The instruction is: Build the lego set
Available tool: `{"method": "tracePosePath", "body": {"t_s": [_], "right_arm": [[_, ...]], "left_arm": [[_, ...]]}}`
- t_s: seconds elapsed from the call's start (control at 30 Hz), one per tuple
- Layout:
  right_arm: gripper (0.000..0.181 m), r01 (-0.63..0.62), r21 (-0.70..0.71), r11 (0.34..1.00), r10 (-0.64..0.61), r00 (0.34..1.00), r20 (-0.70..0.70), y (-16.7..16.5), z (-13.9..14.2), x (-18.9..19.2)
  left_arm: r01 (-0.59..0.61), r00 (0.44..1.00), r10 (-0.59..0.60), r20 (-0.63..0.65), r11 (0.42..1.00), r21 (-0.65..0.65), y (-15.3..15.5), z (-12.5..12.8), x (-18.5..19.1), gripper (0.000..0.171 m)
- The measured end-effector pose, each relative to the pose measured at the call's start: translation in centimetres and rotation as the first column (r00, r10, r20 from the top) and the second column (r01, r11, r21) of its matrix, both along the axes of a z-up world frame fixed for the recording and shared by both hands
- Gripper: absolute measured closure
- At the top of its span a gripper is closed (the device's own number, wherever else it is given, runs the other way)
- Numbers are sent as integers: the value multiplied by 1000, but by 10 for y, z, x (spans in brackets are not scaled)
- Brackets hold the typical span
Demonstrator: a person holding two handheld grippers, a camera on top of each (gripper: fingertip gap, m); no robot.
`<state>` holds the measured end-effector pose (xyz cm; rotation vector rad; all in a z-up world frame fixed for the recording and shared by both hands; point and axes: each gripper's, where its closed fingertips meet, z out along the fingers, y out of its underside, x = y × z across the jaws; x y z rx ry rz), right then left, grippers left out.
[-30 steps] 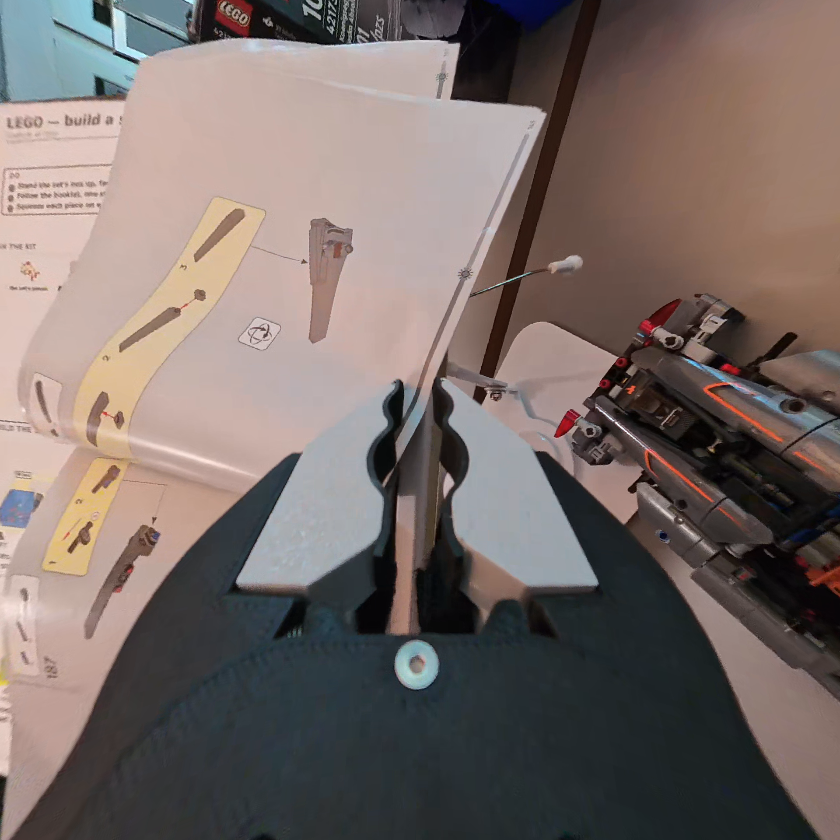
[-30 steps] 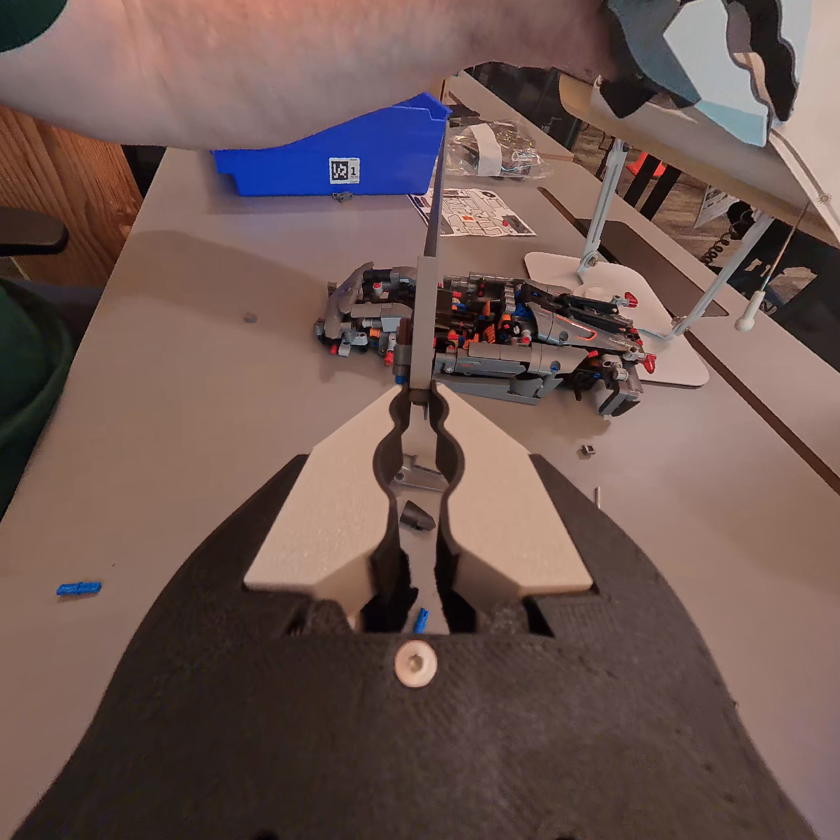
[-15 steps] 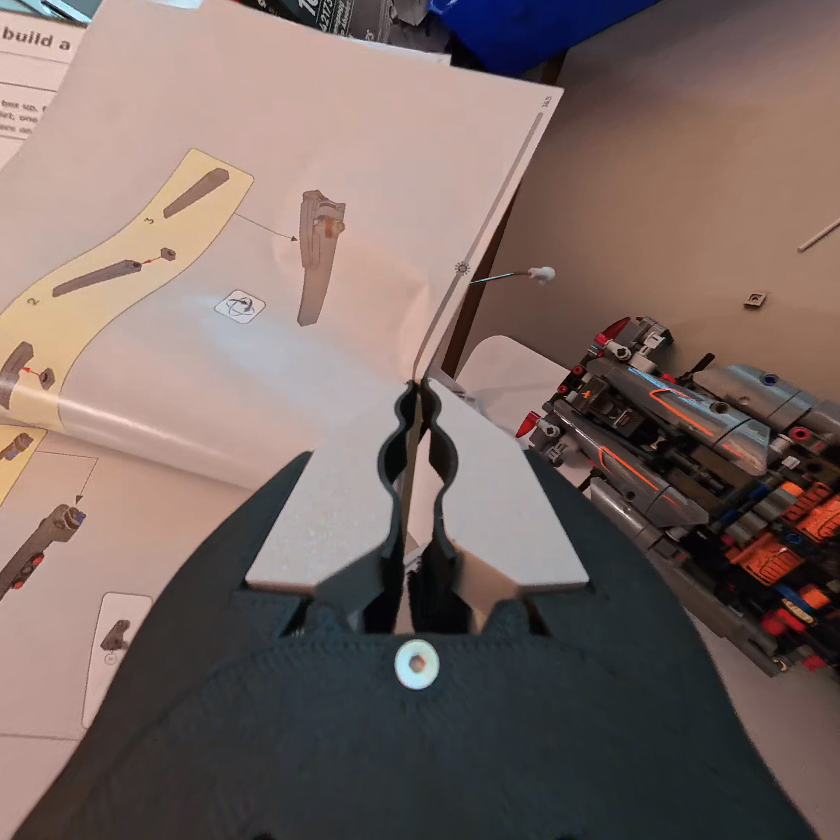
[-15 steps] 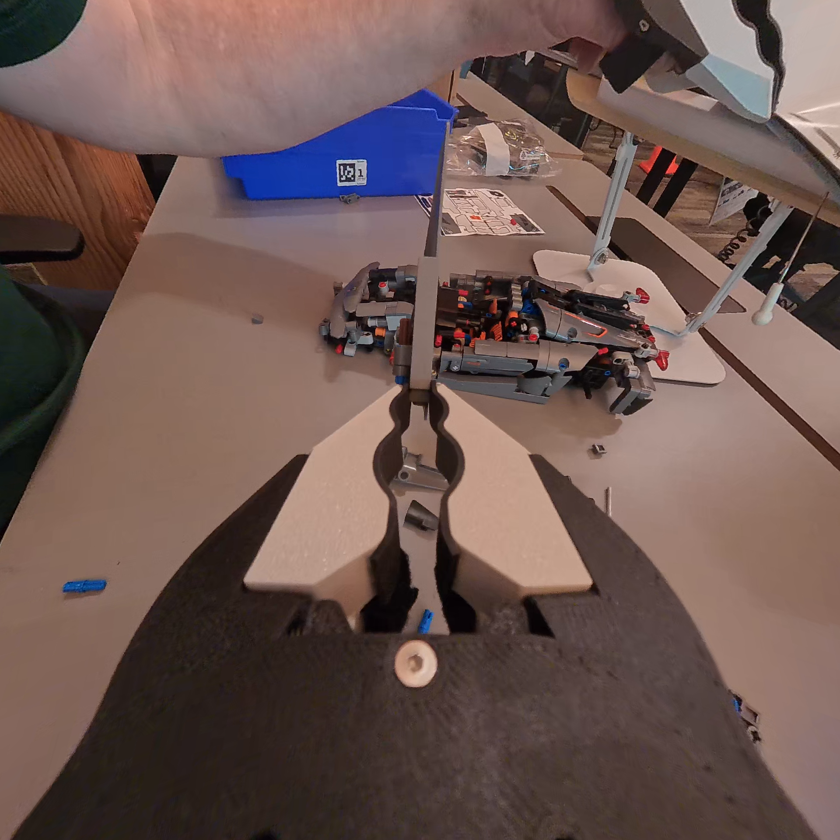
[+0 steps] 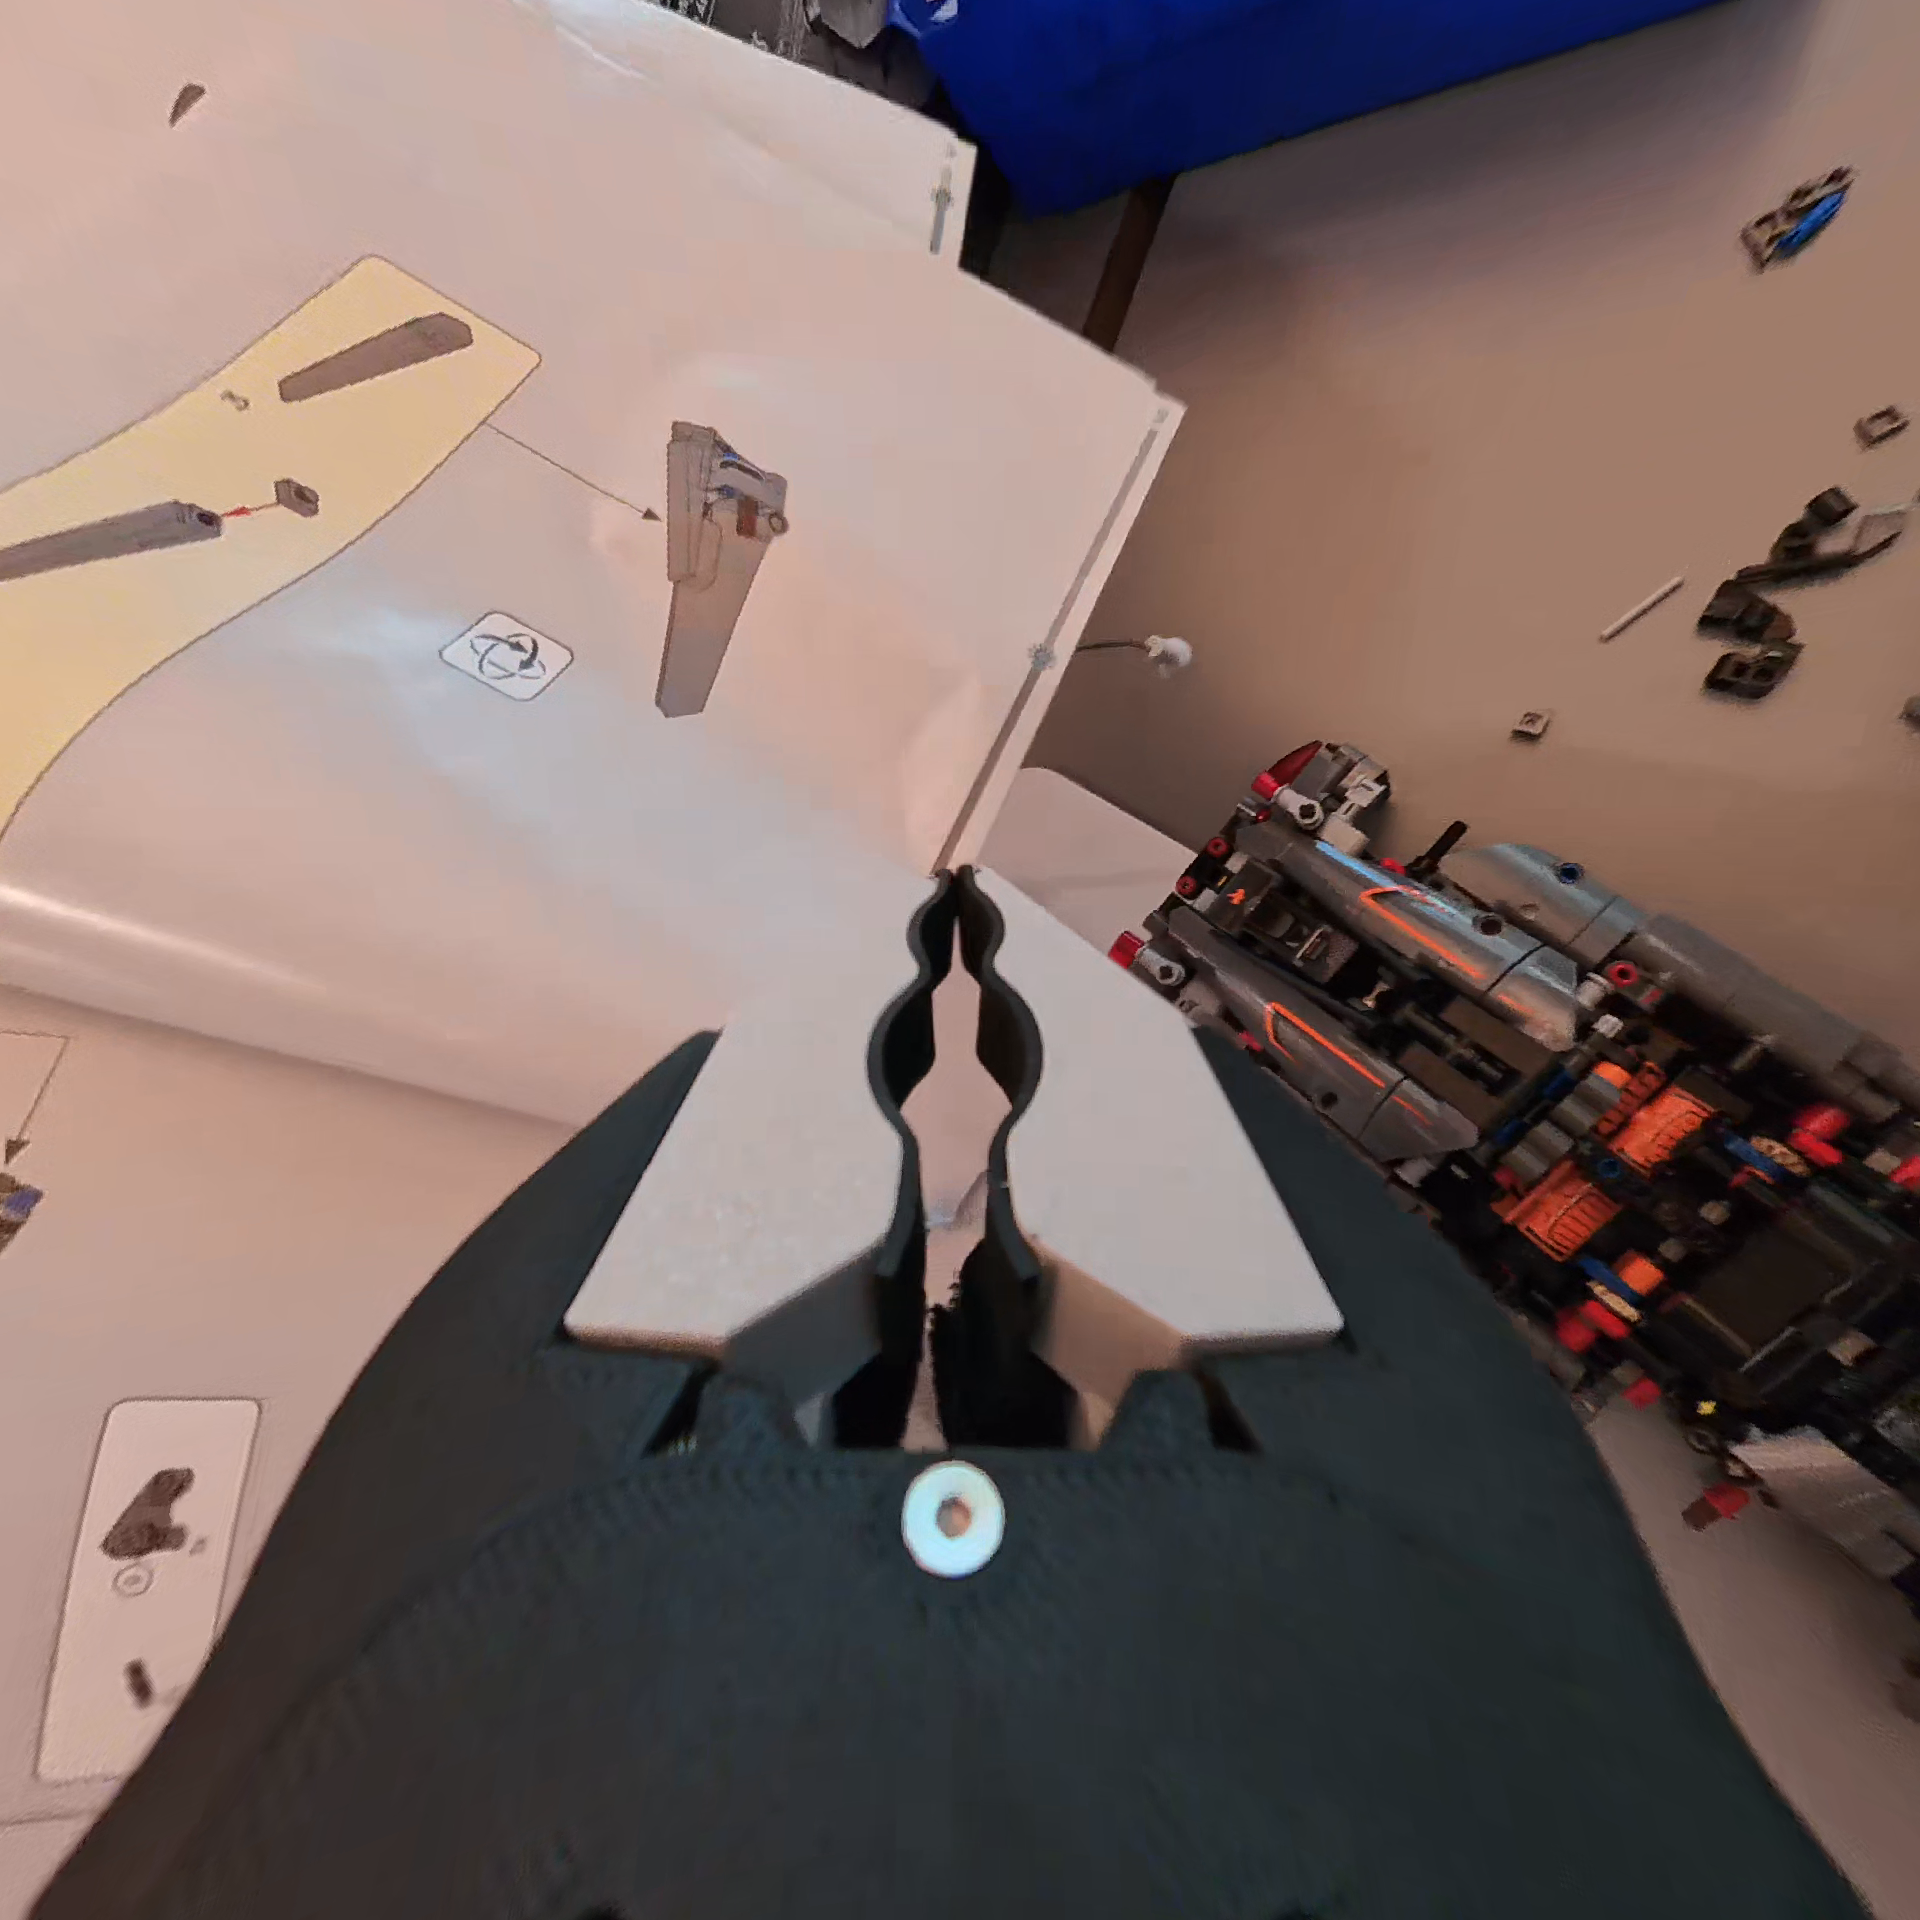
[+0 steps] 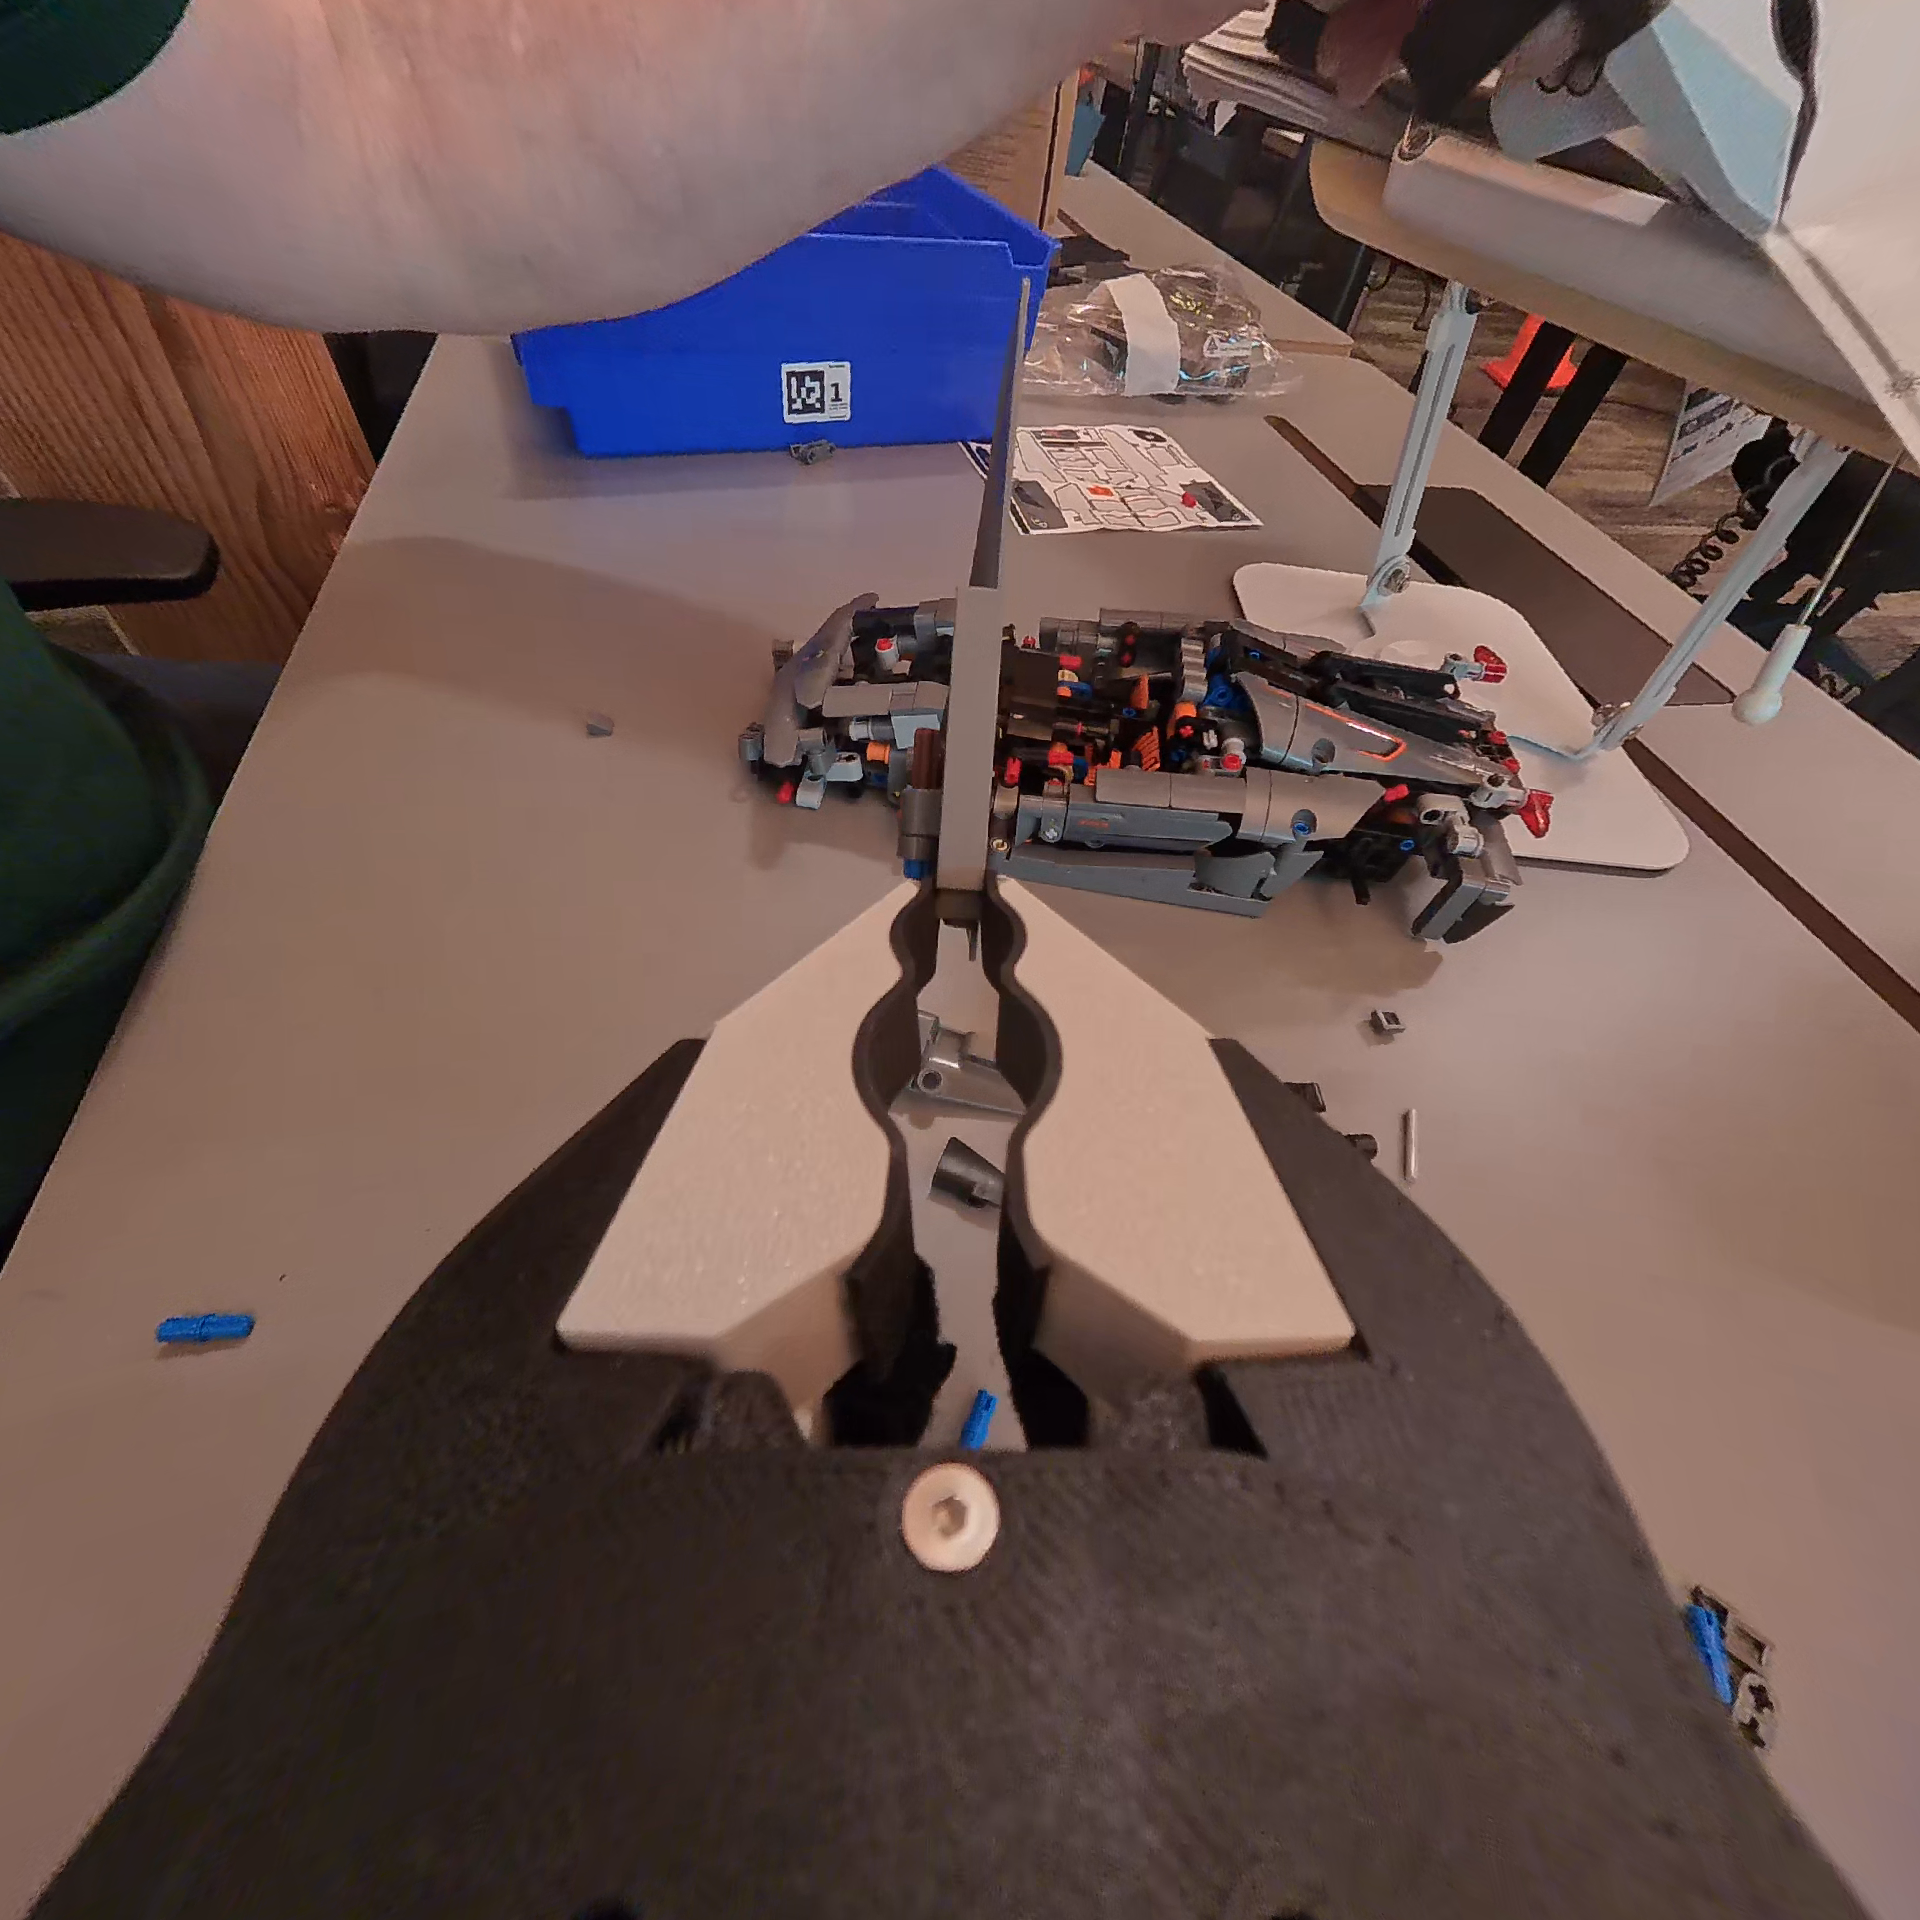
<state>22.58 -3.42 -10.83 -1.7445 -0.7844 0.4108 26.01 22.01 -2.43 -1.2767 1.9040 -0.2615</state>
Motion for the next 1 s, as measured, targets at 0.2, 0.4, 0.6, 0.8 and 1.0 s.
{"method": "tracePosePath", "body": {"t_s": [0.2,0.4,0.6,0.8,1.0], "right_arm": [[176,-5,0,1000,5,1000,2,-1,0,-1],[176,-5,-2,1000,5,1000,1,-1,0,0],[176,-10,1,1000,10,1000,-1,-2,1,-1],[176,-25,-10,1000,25,1000,3,-1,-3,-5],[176,-26,-21,999,26,1000,5,0,-7,-5]], "left_arm": [[-14,1000,15,3,999,-41,4,-3,-2,171],[-12,997,21,76,993,-115,-1,7,0,171],[-15,985,43,165,986,-168,2,22,-6,171],[21,994,-36,103,989,145,-23,44,18,154],[30,998,-8,-62,929,368,-19,48,92,111]]}}
